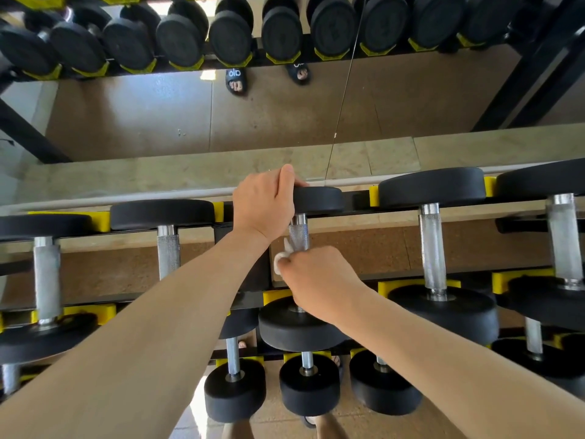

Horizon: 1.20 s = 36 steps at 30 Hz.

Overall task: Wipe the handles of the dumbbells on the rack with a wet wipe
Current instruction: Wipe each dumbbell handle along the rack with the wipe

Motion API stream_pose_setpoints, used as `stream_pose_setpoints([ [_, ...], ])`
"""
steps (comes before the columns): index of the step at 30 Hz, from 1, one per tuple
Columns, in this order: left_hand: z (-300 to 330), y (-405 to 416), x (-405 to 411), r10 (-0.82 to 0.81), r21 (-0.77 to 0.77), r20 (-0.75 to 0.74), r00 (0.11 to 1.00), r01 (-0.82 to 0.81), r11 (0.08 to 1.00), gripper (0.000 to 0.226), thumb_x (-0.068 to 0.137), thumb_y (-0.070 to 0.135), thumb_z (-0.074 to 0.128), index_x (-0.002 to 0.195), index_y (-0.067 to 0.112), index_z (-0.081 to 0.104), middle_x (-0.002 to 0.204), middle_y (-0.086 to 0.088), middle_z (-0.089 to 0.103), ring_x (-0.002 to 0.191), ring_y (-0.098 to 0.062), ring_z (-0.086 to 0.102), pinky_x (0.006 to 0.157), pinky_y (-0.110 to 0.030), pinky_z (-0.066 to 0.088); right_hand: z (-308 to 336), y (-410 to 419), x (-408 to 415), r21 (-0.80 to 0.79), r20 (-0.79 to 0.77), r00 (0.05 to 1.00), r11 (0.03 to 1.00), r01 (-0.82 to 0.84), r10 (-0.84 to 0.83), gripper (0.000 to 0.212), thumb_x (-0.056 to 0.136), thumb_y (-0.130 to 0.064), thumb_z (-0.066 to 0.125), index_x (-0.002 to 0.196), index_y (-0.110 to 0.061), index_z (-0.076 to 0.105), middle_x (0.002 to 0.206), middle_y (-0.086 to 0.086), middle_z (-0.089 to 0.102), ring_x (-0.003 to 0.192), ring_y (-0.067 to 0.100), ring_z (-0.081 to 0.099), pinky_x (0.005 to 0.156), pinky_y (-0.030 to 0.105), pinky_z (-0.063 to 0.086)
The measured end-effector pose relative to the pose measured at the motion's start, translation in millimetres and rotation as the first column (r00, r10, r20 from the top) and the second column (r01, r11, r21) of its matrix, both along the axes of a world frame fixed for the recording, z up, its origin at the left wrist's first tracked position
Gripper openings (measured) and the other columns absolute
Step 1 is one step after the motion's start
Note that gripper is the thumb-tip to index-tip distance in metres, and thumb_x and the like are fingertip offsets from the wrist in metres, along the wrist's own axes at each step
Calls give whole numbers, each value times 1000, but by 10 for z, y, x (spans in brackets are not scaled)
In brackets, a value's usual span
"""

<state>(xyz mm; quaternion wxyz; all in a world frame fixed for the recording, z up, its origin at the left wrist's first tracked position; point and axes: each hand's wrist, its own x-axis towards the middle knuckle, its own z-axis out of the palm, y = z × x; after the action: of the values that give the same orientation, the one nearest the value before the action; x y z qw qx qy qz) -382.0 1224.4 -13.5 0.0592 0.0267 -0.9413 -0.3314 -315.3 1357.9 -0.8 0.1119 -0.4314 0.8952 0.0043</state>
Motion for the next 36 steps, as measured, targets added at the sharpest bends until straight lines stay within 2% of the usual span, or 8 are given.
stream_pose_setpoints([
  [8,-2,0,-8,-4,-19,-2,1000,4,1000,54,99,31,24,89,24,77,77,7,71,67,-14,58,51,-22,32,-117,395,96,-407,193,916,821,401,-352,29,97,-20,56,125,-24,61,87,-6,72,62,2,60,53,15,48],
  [10,-4,8,-15,11,-10,-3,1000,-11,1000,57,99,33,22,86,25,78,73,8,69,65,-13,58,52,-23,34,-201,363,99,-364,537,594,471,804,-599,24,100,-20,51,118,-19,67,82,-8,69,60,0,58,50,13,44],
  [12,1,13,-10,12,-11,1,1000,-12,1000,59,98,36,20,85,26,77,73,9,69,66,-13,58,53,-24,35,-270,264,39,80,919,-54,53,995,-390,20,99,-17,48,103,-13,68,68,-5,58,50,6,47,44,17,36],
  [14,1,10,-8,8,-14,6,1000,-8,1000,58,98,35,21,85,26,77,74,8,69,67,-14,57,54,-25,35,-256,167,19,362,917,-363,-35,932,-165,20,98,-11,44,88,-9,62,58,-2,47,42,9,36,39,20,29],
  [17,14,13,-3,16,-9,13,1000,-16,1000,58,99,33,22,86,26,78,76,8,69,68,-13,57,54,-21,33,-165,156,99,226,915,-185,75,971,-359,23,98,-13,45,85,-13,64,57,-3,48,44,8,36,41,20,30],
  [21,22,23,-14,17,-21,13,1000,-17,1000,65,96,37,16,86,26,79,74,8,69,65,-13,53,53,-20,30,65,166,284,-307,696,556,513,802,-454,24,102,-23,45,98,-24,69,70,-5,64,52,2,52,46,14,39],
  [24,22,23,-19,33,4,34,999,-33,999,62,99,34,20,87,26,80,74,7,70,68,-15,56,56,-24,38,46,90,193,-122,479,849,941,316,-223,25,101,-26,40,97,-24,64,76,-5,60,66,8,56,57,23,43],
  [36,4,24,-18,33,4,28,999,-34,999,59,100,32,22,87,26,80,75,6,70,67,-14,57,56,-25,39,-6,559,58,56,733,637,955,292,-238,34,102,-21,44,125,-29,67,125,-10,66,90,-4,59,80,16,45],
])
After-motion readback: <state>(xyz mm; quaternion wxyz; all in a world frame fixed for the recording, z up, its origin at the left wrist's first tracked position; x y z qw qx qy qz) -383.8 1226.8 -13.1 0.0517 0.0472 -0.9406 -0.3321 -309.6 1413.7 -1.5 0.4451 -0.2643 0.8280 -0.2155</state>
